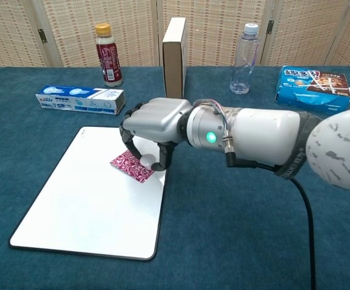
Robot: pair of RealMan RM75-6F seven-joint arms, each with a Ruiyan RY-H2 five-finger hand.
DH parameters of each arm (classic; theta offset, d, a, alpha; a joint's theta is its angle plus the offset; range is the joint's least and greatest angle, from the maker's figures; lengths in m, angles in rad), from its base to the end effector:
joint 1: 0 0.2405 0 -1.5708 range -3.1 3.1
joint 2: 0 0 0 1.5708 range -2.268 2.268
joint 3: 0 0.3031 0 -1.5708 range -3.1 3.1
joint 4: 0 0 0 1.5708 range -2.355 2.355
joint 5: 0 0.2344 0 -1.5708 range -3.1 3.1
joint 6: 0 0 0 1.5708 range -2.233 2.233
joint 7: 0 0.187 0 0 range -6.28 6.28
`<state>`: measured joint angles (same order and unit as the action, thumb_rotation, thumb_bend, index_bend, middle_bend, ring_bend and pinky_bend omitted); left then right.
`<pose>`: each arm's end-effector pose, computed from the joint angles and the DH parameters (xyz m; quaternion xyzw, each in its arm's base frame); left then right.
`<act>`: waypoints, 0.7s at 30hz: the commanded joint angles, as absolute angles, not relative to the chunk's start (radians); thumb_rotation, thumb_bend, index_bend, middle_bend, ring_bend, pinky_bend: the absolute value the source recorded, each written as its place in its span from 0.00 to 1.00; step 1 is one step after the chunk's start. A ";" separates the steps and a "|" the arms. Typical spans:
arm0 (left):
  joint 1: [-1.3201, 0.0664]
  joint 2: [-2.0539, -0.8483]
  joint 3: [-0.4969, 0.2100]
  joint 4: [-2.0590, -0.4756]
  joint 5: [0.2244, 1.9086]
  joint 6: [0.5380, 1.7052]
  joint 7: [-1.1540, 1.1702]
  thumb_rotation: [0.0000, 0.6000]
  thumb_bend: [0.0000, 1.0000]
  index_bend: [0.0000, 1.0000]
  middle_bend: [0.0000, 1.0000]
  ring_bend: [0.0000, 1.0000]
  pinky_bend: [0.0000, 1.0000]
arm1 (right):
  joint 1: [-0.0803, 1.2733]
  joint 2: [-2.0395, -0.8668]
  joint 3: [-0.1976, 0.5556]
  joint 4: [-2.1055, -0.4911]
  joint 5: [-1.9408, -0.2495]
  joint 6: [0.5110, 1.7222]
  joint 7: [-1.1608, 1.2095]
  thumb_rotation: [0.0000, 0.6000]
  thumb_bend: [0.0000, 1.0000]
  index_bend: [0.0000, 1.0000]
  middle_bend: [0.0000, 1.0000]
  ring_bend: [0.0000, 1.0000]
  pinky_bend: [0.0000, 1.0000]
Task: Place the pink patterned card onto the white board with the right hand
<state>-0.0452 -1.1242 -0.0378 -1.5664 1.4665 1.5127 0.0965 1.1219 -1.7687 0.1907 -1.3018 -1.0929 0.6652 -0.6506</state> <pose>-0.3855 0.2124 0.1656 -0.5970 -0.3608 -0.3347 0.6336 -0.0148 -0.4172 -0.1706 0.8961 -0.1492 0.2969 0.2941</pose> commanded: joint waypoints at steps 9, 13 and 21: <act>-0.042 -1.128 -0.037 -1.557 1.463 1.510 0.090 1.00 0.18 0.21 0.12 0.07 0.00 | 1.163 -1.807 0.188 -1.244 -1.058 0.667 -0.647 1.00 0.36 0.28 0.17 0.03 0.00; -0.043 -1.127 -0.036 -1.558 1.466 1.510 0.092 1.00 0.18 0.21 0.12 0.07 0.00 | 1.150 -1.789 0.178 -1.260 -1.080 0.688 -0.617 1.00 0.36 0.12 0.16 0.03 0.00; -0.050 -1.128 -0.042 -1.554 1.472 1.510 0.084 1.00 0.18 0.21 0.12 0.07 0.00 | 1.026 -1.624 0.117 -1.429 -1.147 0.845 -0.584 1.00 0.36 0.11 0.16 0.04 0.00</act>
<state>-0.0500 -1.1281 -0.0423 -1.5544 1.4723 1.5100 0.0840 1.0746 -1.6836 0.1455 -1.3706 -1.1234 0.7892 -0.5898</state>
